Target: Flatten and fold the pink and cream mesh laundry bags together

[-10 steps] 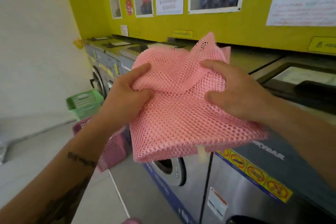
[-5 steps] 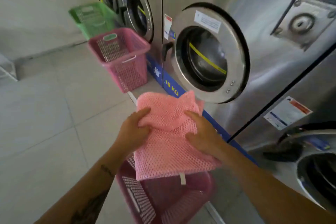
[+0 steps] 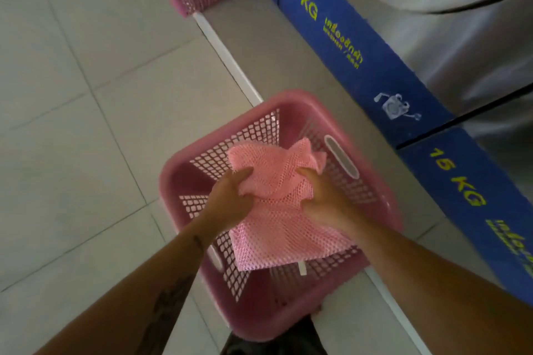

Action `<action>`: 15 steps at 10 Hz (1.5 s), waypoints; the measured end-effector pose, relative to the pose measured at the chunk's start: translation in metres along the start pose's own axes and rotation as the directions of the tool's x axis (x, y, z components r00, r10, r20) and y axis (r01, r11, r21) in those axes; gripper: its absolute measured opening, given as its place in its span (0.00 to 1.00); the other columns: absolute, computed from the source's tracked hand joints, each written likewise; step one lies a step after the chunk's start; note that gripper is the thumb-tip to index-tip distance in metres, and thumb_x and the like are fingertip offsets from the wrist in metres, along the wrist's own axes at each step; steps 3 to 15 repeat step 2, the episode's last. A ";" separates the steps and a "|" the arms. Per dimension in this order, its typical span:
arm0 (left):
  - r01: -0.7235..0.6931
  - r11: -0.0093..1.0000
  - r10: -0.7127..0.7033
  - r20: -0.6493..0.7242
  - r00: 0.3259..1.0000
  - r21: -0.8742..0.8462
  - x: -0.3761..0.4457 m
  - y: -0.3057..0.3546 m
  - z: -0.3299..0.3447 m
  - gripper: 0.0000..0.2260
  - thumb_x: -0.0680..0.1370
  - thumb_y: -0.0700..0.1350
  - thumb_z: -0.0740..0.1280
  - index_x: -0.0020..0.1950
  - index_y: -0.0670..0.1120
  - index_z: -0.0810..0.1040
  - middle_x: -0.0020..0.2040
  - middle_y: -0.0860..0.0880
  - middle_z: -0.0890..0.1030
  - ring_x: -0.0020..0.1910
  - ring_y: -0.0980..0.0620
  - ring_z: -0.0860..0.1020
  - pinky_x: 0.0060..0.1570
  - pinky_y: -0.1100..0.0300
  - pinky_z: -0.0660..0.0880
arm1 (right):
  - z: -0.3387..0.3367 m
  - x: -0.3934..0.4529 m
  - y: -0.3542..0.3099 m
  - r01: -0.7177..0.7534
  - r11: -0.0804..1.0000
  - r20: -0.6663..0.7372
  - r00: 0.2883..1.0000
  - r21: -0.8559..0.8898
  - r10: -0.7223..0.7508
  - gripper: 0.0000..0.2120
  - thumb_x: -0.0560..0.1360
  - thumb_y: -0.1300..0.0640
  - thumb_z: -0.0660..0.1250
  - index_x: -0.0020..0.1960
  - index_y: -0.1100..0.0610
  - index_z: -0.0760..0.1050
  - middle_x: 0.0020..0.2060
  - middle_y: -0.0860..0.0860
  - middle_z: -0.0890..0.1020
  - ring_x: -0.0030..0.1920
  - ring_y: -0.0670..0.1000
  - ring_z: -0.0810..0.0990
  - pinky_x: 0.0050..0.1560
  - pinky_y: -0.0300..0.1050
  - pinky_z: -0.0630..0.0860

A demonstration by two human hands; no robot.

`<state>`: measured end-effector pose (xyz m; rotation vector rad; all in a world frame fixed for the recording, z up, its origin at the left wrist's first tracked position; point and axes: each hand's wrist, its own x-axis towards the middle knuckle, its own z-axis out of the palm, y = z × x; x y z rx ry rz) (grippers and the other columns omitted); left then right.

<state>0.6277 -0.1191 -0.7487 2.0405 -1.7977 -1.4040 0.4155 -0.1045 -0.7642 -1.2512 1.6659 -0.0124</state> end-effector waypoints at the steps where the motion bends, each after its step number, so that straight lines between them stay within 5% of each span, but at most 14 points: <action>1: 0.050 0.997 -0.048 0.025 0.999 -0.055 0.034 -0.038 0.039 0.27 0.77 0.37 0.63 0.75 0.50 0.66 0.74 0.45 0.65 0.71 0.42 0.66 0.62 0.56 0.68 | 0.032 0.050 0.035 0.037 0.996 0.008 0.999 -0.082 -0.036 0.36 0.73 0.66 0.63 0.76 0.43 0.58 0.72 0.57 0.68 0.38 0.48 0.76 0.21 0.34 0.66; 2: 0.088 0.995 -0.086 0.057 0.995 -0.041 0.049 -0.053 0.054 0.27 0.78 0.38 0.64 0.76 0.51 0.64 0.75 0.45 0.63 0.73 0.41 0.64 0.68 0.49 0.68 | 0.042 0.075 0.045 0.066 0.984 0.009 0.998 -0.168 -0.065 0.35 0.73 0.63 0.65 0.75 0.41 0.58 0.72 0.58 0.65 0.50 0.53 0.79 0.28 0.36 0.71; 15: 0.088 0.995 -0.086 0.057 0.995 -0.041 0.049 -0.053 0.054 0.27 0.78 0.38 0.64 0.76 0.51 0.64 0.75 0.45 0.63 0.73 0.41 0.64 0.68 0.49 0.68 | 0.042 0.075 0.045 0.066 0.984 0.009 0.998 -0.168 -0.065 0.35 0.73 0.63 0.65 0.75 0.41 0.58 0.72 0.58 0.65 0.50 0.53 0.79 0.28 0.36 0.71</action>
